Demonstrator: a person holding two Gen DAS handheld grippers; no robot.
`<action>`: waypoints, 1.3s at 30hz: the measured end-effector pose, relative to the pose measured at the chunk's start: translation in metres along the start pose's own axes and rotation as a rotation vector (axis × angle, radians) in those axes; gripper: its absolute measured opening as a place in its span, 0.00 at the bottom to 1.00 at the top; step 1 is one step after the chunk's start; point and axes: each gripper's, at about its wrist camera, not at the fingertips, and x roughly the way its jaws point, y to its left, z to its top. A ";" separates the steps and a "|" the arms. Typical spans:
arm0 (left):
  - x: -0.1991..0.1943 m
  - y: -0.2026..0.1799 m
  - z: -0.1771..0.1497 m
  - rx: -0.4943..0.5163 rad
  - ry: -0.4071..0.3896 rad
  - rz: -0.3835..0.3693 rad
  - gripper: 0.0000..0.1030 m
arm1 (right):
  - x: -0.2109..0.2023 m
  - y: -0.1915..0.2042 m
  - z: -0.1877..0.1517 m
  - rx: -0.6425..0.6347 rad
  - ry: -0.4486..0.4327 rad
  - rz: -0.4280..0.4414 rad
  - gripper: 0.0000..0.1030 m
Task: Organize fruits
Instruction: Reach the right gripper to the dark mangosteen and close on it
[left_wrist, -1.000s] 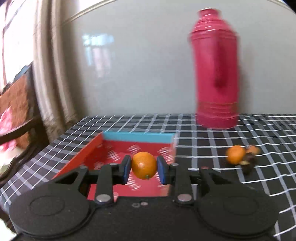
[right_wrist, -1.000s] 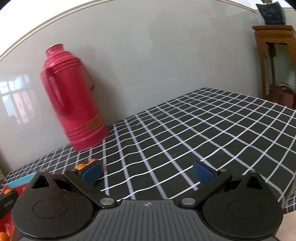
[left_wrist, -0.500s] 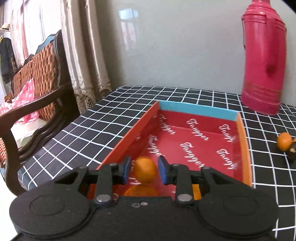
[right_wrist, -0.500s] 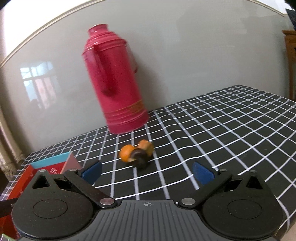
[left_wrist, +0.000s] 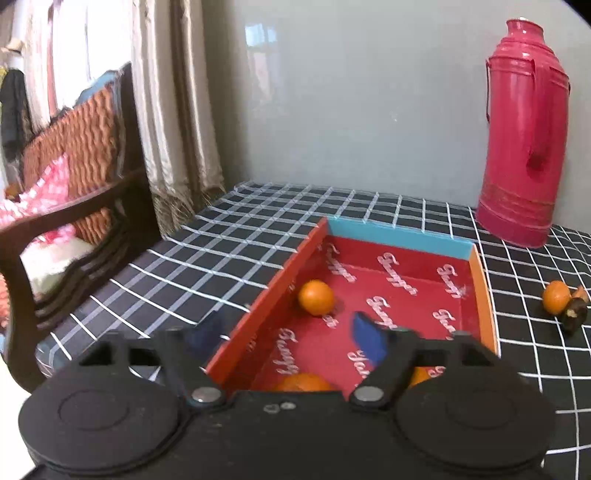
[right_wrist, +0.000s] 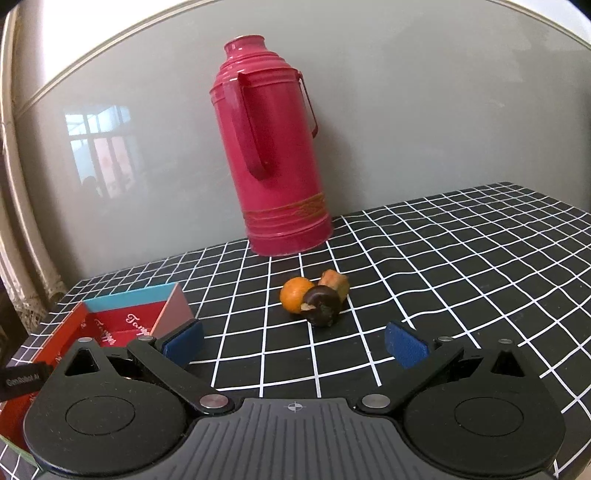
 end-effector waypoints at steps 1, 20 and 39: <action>-0.004 0.001 0.001 -0.002 -0.013 -0.005 0.77 | 0.000 0.000 0.000 0.000 0.001 0.001 1.00; -0.011 0.024 0.000 -0.024 -0.010 0.087 0.94 | 0.028 -0.012 0.001 -0.093 0.060 -0.008 1.00; 0.001 0.065 0.006 -0.144 0.036 0.148 0.94 | 0.099 -0.025 0.015 -0.162 0.127 -0.056 1.00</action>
